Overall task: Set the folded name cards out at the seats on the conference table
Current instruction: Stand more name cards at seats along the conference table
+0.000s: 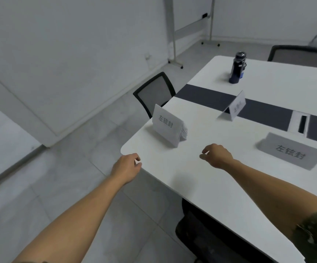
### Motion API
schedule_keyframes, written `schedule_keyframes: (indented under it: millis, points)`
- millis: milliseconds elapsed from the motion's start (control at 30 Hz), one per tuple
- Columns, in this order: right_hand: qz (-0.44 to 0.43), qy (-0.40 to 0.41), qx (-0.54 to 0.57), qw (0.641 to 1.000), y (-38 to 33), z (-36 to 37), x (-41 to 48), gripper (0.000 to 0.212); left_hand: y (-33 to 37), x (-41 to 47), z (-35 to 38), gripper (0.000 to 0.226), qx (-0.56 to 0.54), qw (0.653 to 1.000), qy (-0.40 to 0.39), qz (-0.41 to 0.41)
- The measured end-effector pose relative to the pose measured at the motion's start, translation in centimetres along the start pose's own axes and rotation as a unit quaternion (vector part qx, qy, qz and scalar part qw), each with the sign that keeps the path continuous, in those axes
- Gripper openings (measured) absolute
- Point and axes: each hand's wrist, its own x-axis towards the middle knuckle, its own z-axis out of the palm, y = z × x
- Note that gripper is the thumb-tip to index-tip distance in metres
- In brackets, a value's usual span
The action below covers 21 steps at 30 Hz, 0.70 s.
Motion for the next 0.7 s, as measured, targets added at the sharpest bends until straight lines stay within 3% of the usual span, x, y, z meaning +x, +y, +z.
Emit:
schedule_keyframes:
  millis: [267, 467, 700]
  points:
    - [0.025, 0.041, 0.032, 0.998, -4.3, -0.6, 6.7, 0.039, -2.9, 13.4, -0.3, 0.027, 0.000, 0.997, -0.062, 0.054]
    - [0.064, 0.099, 0.026, 0.993, -8.9, -0.8, 11.8, 0.063, -4.3, 24.2, -0.2, 0.031, -0.009, 0.989, -0.097, 0.109]
    - [0.142, 0.043, 0.019, 0.989, -13.7, 1.1, 18.5, 0.083, -5.6, 34.1, -1.2, 0.032, -0.029, 0.973, -0.139, 0.180]
